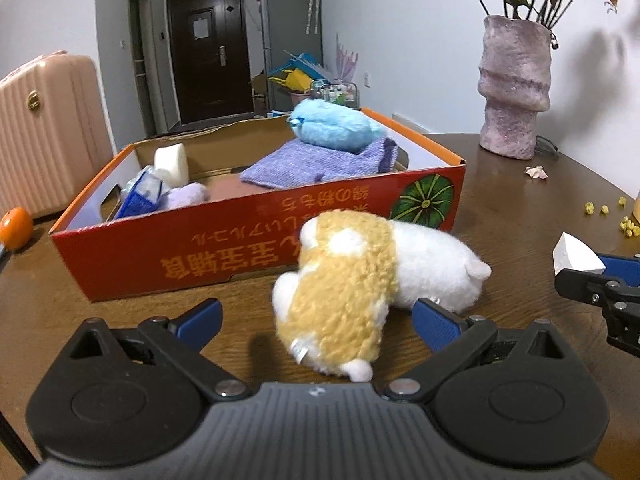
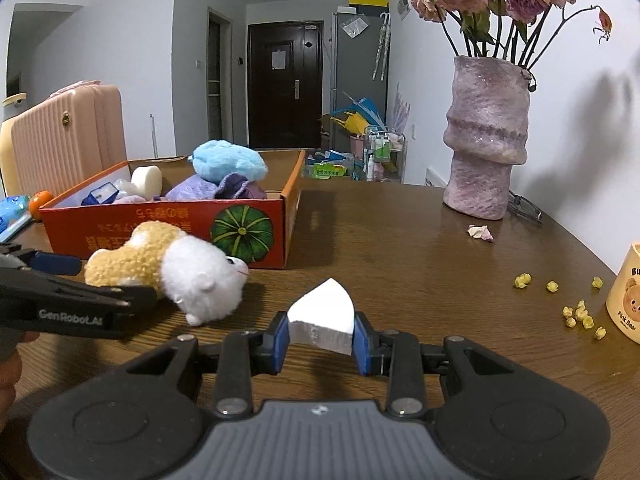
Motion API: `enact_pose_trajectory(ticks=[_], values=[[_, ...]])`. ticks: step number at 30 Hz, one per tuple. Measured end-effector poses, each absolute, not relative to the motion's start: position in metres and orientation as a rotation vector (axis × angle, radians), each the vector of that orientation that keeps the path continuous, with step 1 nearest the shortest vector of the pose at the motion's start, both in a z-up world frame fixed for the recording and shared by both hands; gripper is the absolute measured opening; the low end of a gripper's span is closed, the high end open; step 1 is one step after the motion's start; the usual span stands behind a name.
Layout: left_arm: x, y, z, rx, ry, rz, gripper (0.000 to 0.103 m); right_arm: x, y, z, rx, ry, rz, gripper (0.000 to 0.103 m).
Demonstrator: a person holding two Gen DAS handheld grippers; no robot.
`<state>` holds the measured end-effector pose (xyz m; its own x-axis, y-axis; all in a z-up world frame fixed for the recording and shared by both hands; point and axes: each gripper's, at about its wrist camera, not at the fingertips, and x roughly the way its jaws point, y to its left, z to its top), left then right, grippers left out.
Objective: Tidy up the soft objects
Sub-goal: 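Close the left gripper on the yellow-white plush dog while the right holds the sponge, then lift the plush dog and sponge and carry both over the box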
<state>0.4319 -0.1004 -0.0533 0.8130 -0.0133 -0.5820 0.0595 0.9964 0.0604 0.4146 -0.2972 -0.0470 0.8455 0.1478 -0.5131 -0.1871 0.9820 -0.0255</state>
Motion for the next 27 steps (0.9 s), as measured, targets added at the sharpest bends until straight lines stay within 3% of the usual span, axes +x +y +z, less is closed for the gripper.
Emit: enact_pose_trajectory(ticks=[6, 8, 13, 27], values=[[0.441, -0.107, -0.054, 0.106, 0.615, -0.076, 0.099, 0.418, -0.301, -0.049, -0.065, 0.550, 0.171, 0.033], [0.444, -0.107, -0.055, 0.110, 0.619, -0.085, 0.091, 0.419, -0.300, -0.050, -0.065, 0.554, 0.169, 0.033], [0.452, -0.101, -0.057, 0.077, 0.659, -0.138, 0.056, 0.420, -0.301, -0.052, -0.062, 0.563, 0.159, 0.033], [0.441, -0.107, -0.053, 0.085, 0.602, -0.174, 0.052, 0.413, -0.292, -0.042, -0.079, 0.470, 0.094, 0.033]])
